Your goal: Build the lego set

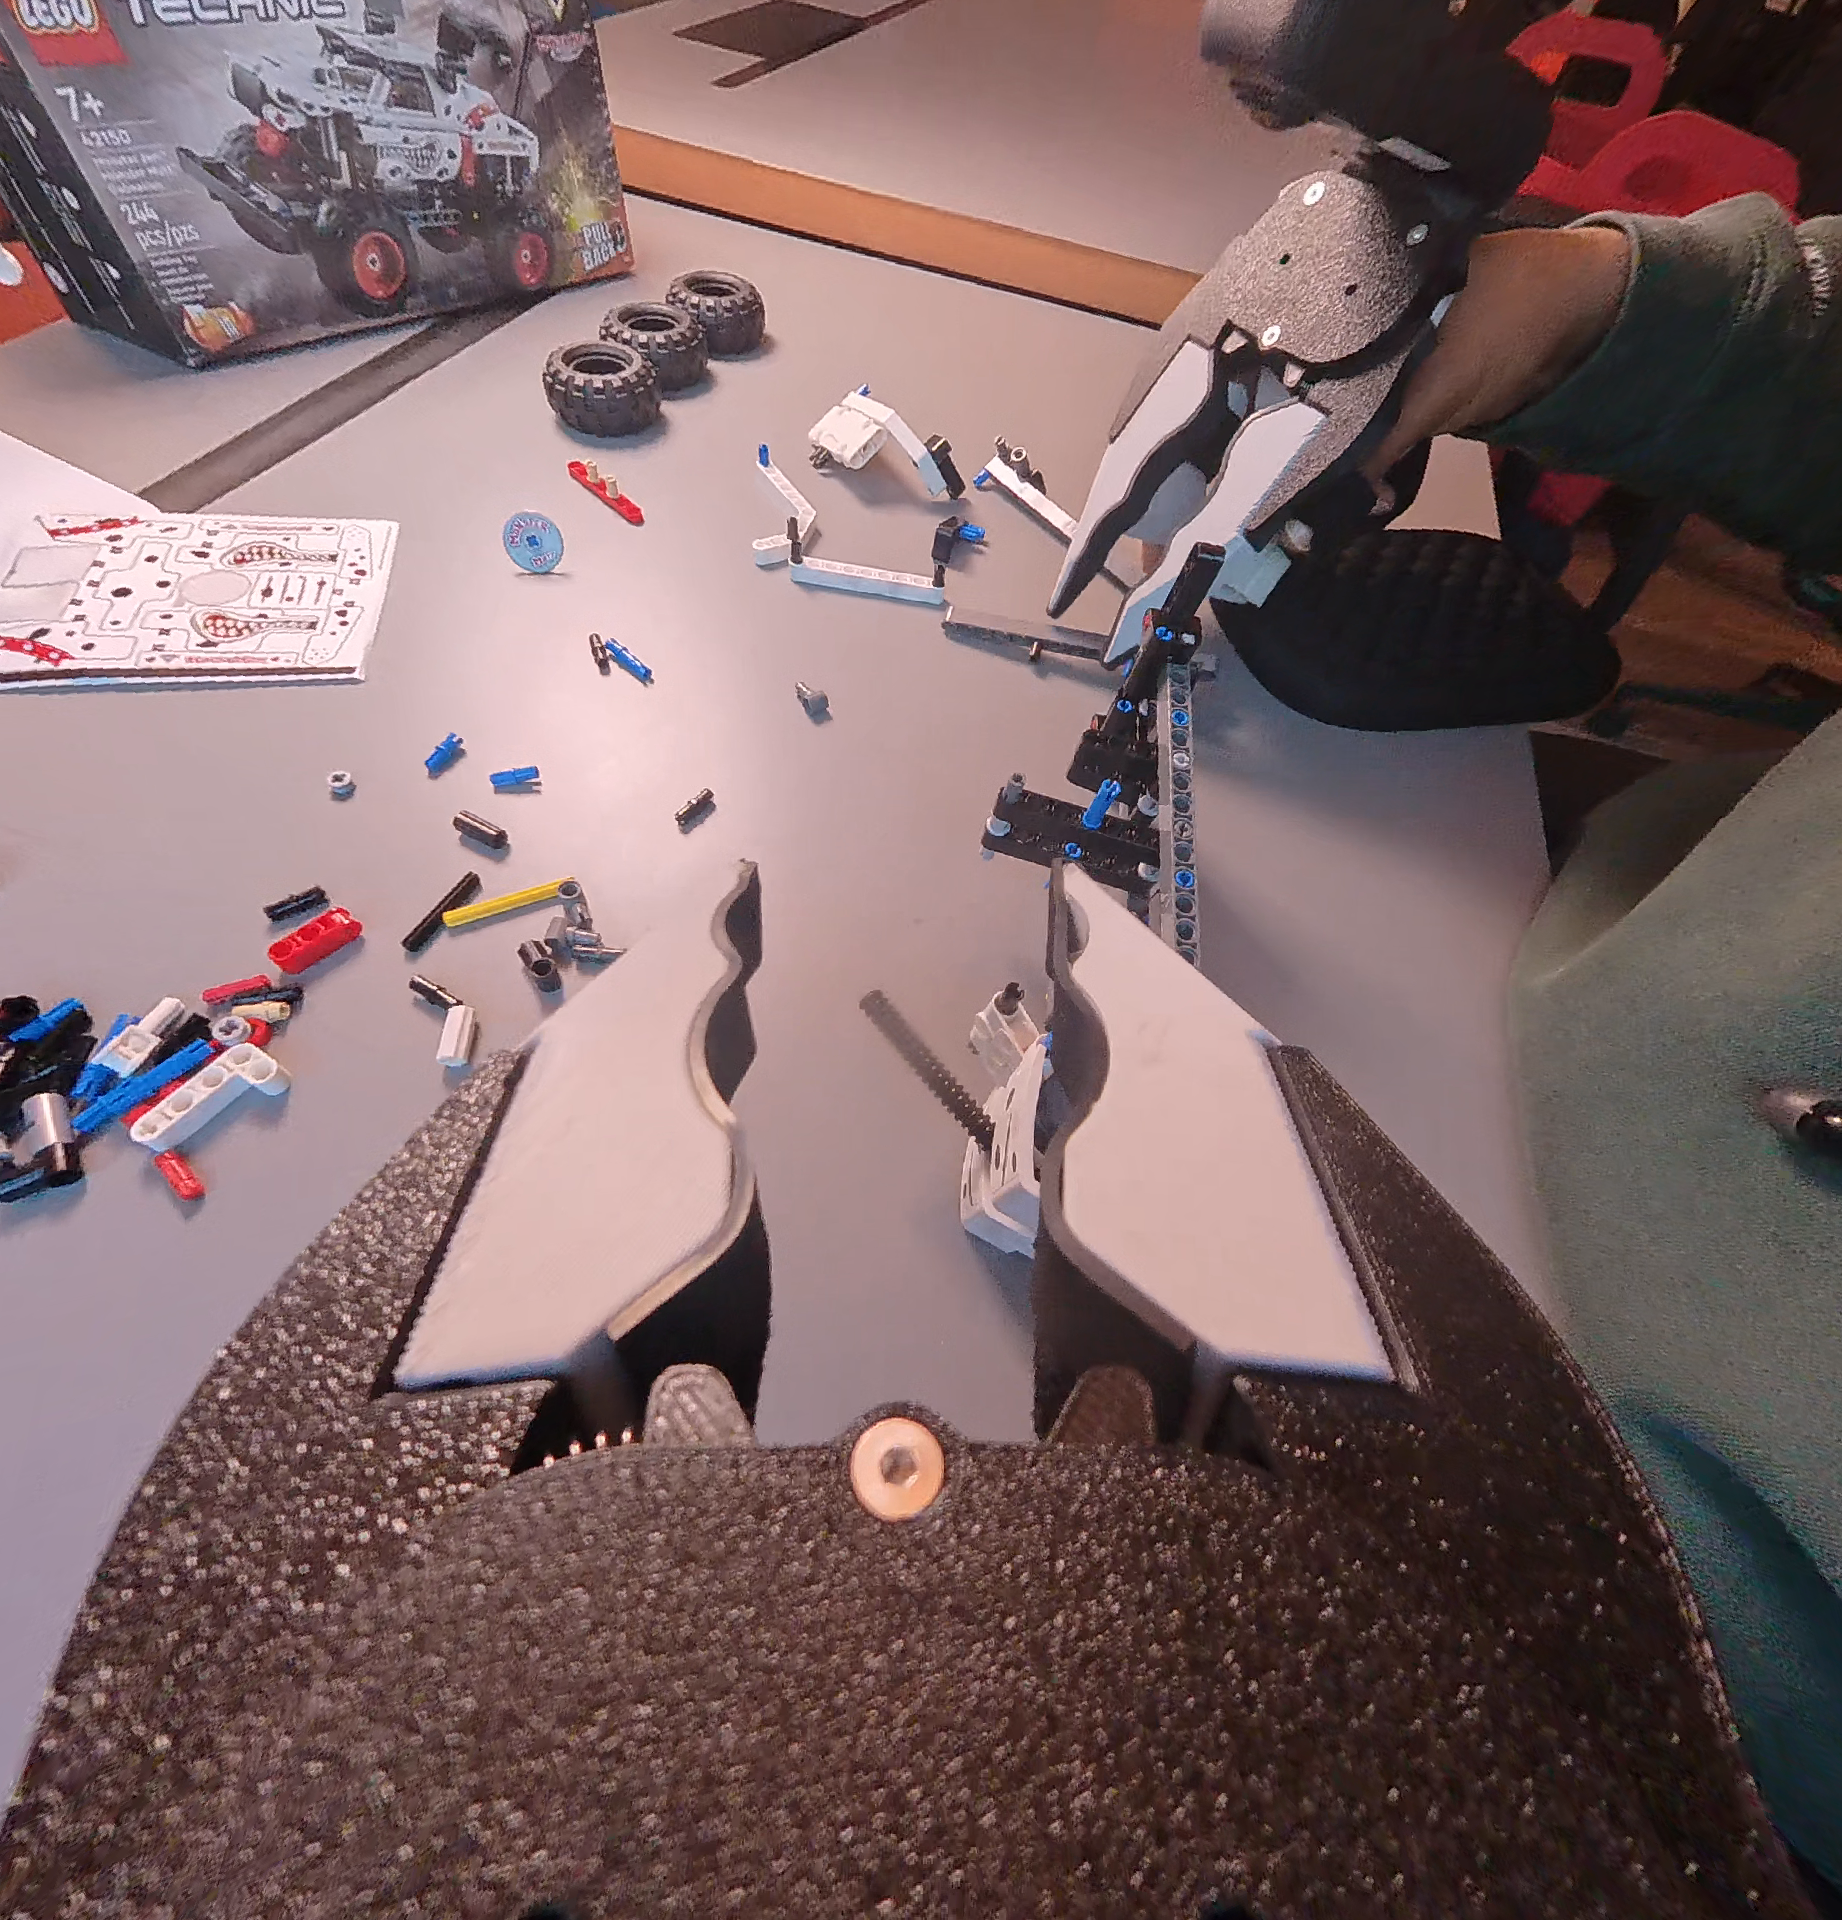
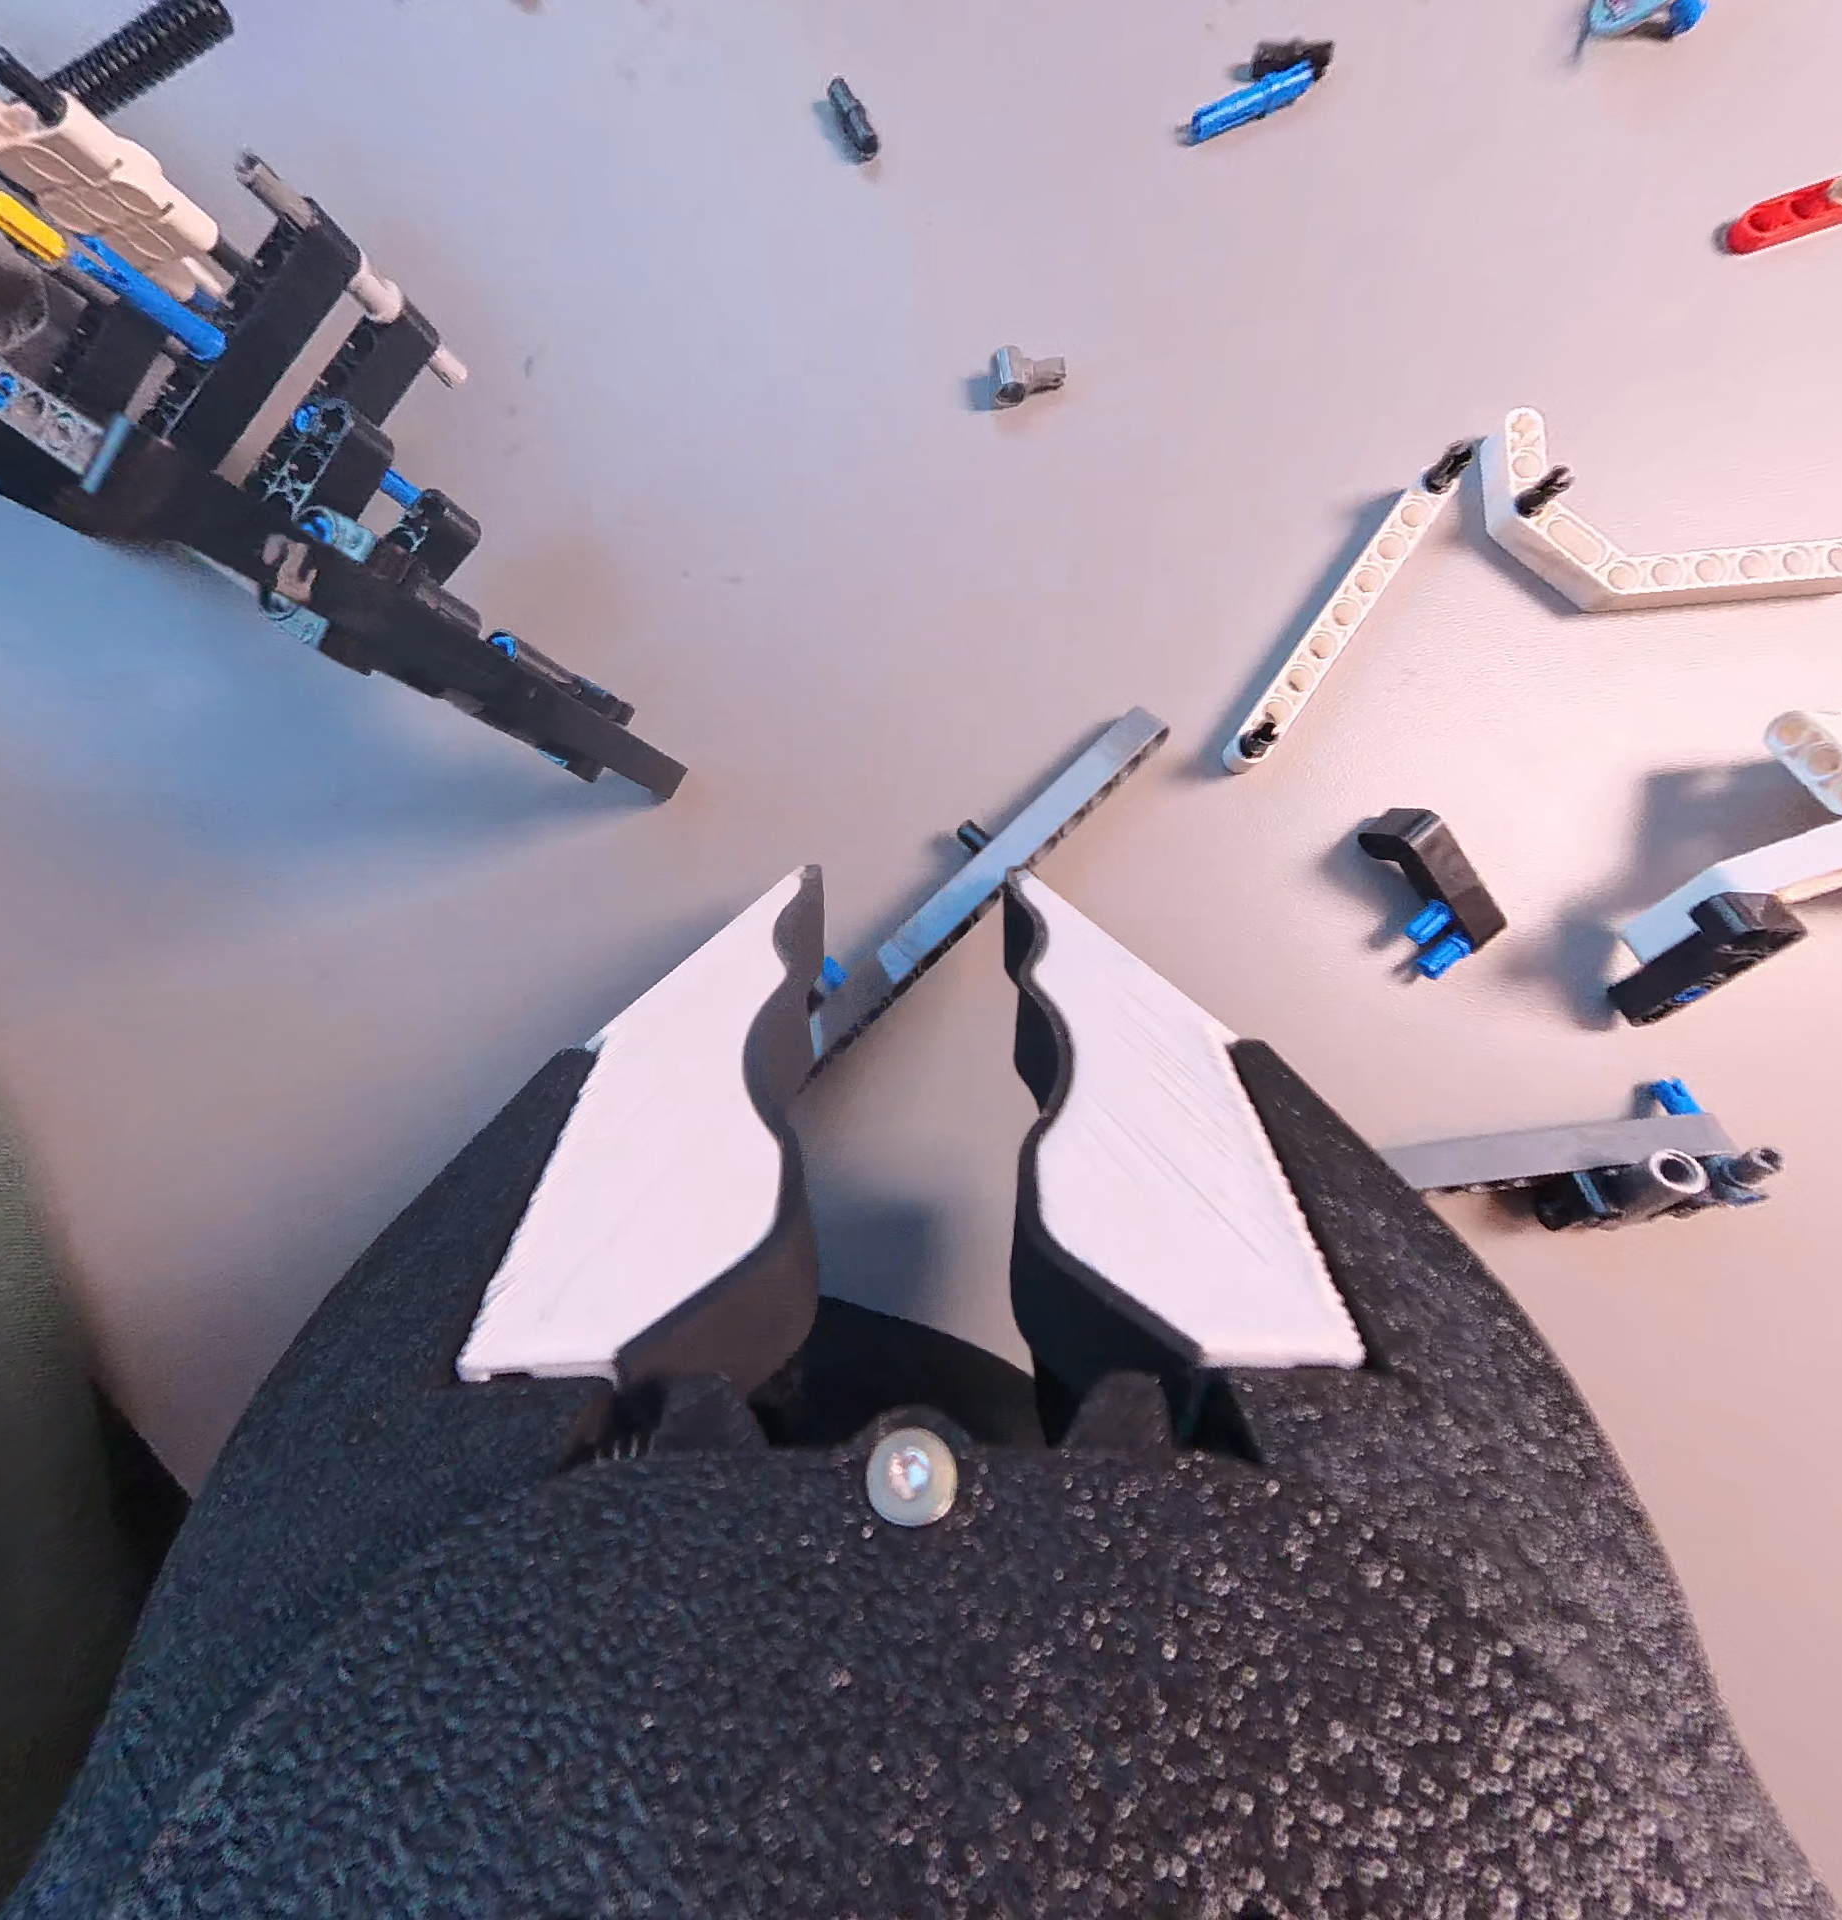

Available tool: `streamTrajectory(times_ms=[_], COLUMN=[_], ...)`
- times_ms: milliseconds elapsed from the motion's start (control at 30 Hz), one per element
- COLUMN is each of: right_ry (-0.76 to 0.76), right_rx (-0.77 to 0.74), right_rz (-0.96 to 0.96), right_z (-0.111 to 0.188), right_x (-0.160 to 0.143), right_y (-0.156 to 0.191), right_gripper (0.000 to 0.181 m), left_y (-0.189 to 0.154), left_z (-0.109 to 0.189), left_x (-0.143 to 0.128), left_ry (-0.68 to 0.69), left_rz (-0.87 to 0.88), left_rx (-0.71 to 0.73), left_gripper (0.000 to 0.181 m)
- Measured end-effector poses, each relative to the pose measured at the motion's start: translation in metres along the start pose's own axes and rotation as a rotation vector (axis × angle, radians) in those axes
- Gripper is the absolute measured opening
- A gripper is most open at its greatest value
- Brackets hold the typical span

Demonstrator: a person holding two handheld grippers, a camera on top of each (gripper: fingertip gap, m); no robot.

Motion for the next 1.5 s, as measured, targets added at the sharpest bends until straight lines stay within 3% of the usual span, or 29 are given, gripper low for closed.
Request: streamTrajectory(times_ms=[167, 267, 400, 500, 633, 733, 900, 1033, 1100, 1267, 1500], right_ry=[0.058, 0.029, 0.01, -0.063, -0.333, -0.617, -1.074, -1.228, -1.252, -1.228, -0.874], right_rx=[-0.048, -0.064, -0.13, -0.22, -0.25, -0.097, 0.371, 0.604, 0.636, 0.653, 0.498], right_rz=[0.005, 0.035, 0.213, 0.402, 0.646, 0.68, 0.348, 0.179, 0.16, 0.164, 0.342], right_z=[-0.009, -0.01, -0.011, 0.002, 0.038, 0.061, 0.08, 0.068, 0.061, 0.058, 0.041], right_x=[-0.008, -0.007, -0.004, 0.006, 0.036, 0.063, 0.11, 0.132, 0.135, 0.126, 0.086], right_y=[-0.004, -0.004, 0.004, 0.009, 0.025, 0.045, 0.06, 0.072, 0.075, 0.065, 0.043], right_gripper=[0.029, 0.009, 0.007, 0.007, 0.007, 0.007, 0.007, 0.007, 0.007, 0.007, 0.007], left_y=[0.0, 0.0, -0.001, -0.003, -0.008, -0.015, -0.037, -0.049, -0.05, -0.043, -0.052], left_z=[-0.008, -0.012, -0.015, -0.018, -0.019, -0.025, -0.046, -0.053, -0.048, -0.036, -0.024], left_x=[-0.005, -0.007, -0.011, -0.009, 0.005, 0.022, 0.048, 0.069, 0.076, 0.07, 0.055], left_ry=[0.021, 0.03, 0.031, 0.026, -0.052, -0.151, -0.244, -0.35, -0.393, -0.328, 0.004], left_rz=[0.007, 0.015, 0.024, 0.047, 0.123, 0.164, 0.098, 0.066, 0.061, 0.005, -0.417], left_rx=[-0.009, -0.018, -0.016, -0.049, -0.161, -0.291, -0.435, -0.444, -0.461, -0.351, 0.043], left_gripper=[0.054, 0.054, 0.052, 0.052, 0.047, 0.044, 0.047, 0.044, 0.028, 0.025, 0.025])
Point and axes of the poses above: each gripper's, where its closed fingertips meet, z back along the fingers, x out of its top, y = z × x across the jaws, the point moved 9 cm from there along z, back along the fingers, and after that the axes turned 2 degrees about z, right-handed, at the moved point
